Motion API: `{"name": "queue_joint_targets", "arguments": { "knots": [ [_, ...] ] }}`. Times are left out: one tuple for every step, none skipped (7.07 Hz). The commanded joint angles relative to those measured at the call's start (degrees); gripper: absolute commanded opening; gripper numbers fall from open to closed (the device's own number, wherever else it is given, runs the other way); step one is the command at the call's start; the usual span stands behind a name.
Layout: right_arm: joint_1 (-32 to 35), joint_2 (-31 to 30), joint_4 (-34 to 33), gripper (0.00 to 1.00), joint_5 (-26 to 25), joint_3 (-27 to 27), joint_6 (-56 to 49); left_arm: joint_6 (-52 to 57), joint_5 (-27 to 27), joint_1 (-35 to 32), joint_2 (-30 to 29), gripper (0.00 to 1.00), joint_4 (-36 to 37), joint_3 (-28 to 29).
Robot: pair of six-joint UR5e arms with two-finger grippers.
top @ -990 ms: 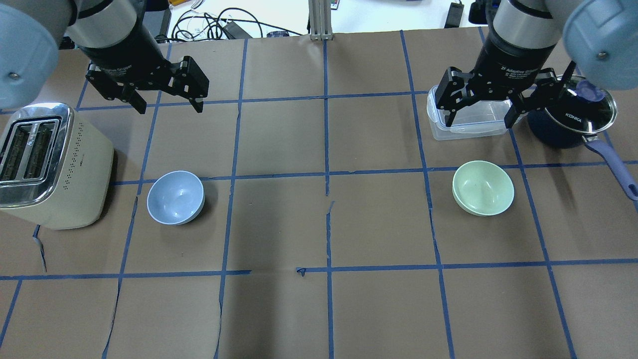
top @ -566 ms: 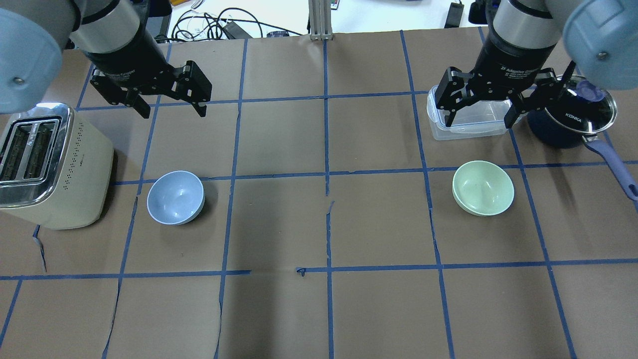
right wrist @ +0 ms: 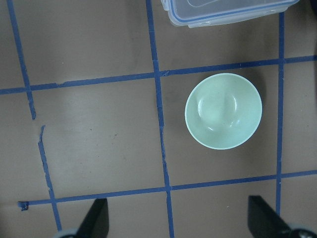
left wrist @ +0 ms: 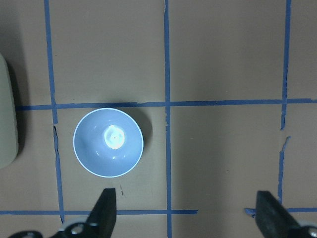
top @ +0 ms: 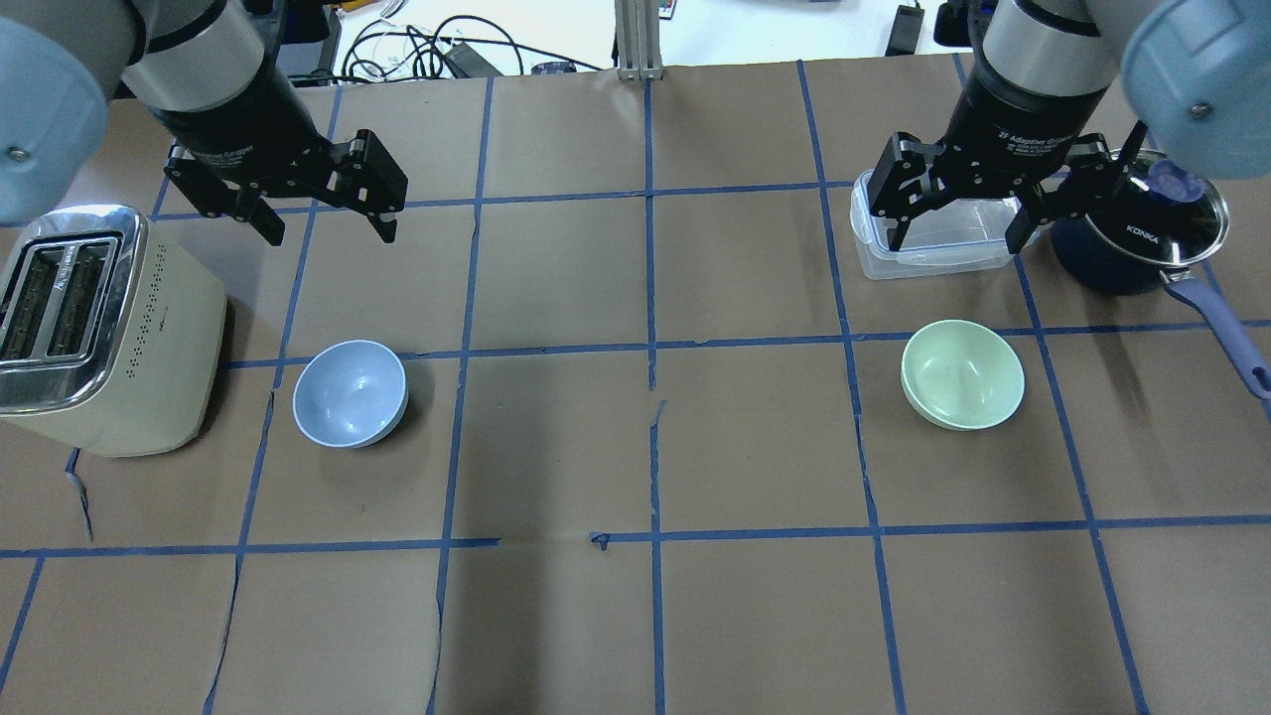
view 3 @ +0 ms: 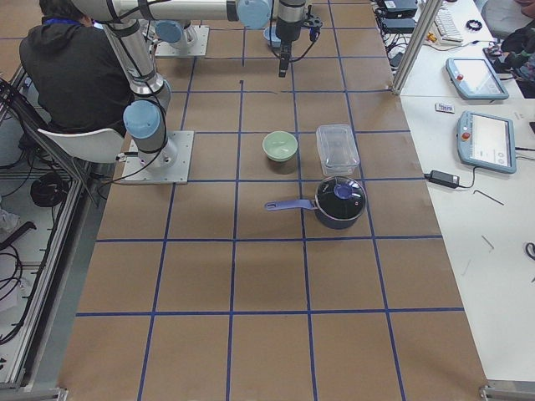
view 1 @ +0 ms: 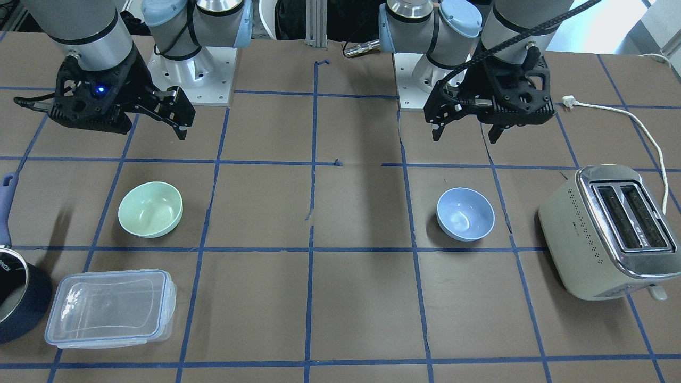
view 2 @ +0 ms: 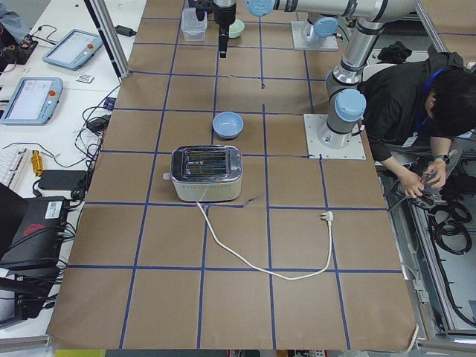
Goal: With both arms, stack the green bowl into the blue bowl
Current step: 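Lower left gripper to blue bowl rim while right descends to green bowl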
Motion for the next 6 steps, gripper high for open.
{"name": "queue_joint_targets", "arguments": {
  "knots": [
    [0.00, 0.00, -0.05, 1.00, -0.42, 0.00, -0.05, 4.43, -0.15, 10.25, -0.03, 1.00, -1.15, -5.58],
    [0.00, 0.00, -0.05, 1.00, -0.34, 0.00, 0.04, 8.90, -0.41, 13.79, -1.08, 1.00, 7.47, -11.28],
    [0.00, 0.00, -0.05, 1.00, -0.43, 0.00, 0.04, 12.86, -0.42, 14.78, -2.57, 1.00, 18.09, -18.38],
    [0.00, 0.00, -0.05, 1.00, -0.43, 0.00, 0.04, 13.68, -0.24, 15.14, -3.71, 1.00, 28.37, -25.33],
    [0.00, 0.09, -0.05, 1.00, -0.60, 0.00, -0.05, 15.78, -0.15, 16.45, -4.94, 1.00, 36.92, -29.48],
    [-0.26, 0.18, -0.92, 1.00, -0.60, 0.00, 0.04, 19.28, -0.50, 19.07, -6.35, 0.98, 38.05, -30.74]
  ]
}}
